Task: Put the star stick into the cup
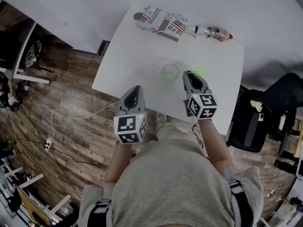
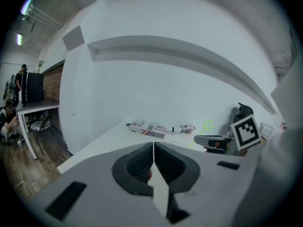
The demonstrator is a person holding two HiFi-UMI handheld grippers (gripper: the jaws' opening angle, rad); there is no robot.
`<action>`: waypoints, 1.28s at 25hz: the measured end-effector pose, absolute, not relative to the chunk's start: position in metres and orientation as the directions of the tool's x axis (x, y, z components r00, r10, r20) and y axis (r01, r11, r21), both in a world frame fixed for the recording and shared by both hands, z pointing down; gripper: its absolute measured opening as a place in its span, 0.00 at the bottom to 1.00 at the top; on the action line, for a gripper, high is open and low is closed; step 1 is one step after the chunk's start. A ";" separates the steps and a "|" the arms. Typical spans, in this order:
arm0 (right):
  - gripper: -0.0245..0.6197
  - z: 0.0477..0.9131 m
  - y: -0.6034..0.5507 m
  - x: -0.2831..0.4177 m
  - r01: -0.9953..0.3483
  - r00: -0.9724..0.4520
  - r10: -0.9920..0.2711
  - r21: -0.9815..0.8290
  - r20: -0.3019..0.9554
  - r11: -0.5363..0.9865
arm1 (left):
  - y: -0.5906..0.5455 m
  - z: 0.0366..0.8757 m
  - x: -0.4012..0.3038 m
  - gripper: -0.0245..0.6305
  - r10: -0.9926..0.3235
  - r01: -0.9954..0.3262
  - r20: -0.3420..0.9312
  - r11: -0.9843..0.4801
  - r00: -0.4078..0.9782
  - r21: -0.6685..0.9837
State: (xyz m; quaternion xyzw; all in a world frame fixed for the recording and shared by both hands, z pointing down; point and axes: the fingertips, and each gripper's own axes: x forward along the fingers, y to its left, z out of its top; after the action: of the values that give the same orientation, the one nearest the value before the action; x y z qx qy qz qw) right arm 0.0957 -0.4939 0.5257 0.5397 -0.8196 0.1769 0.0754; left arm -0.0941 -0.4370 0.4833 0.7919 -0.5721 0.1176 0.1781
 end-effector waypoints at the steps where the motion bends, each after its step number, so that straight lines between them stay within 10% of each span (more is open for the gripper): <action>1: 0.12 0.525 -0.494 0.096 -0.913 -0.403 -0.859 -0.208 0.315 0.352 | -0.436 0.482 -0.094 0.05 -0.865 -0.948 0.389 -0.282 0.318 0.147; 32: 0.19 0.479 -0.329 0.085 -0.925 -0.375 -0.900 -0.144 0.222 0.351 | -0.291 0.459 -0.099 0.05 -0.880 -0.929 0.300 -0.338 0.369 0.151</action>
State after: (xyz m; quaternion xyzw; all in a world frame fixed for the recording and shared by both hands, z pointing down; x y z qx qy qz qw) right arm 0.0848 -0.3292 0.4792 0.5564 -0.8201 0.1230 0.0520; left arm -0.0991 -0.2909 0.4589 0.8138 -0.5555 0.0826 0.1493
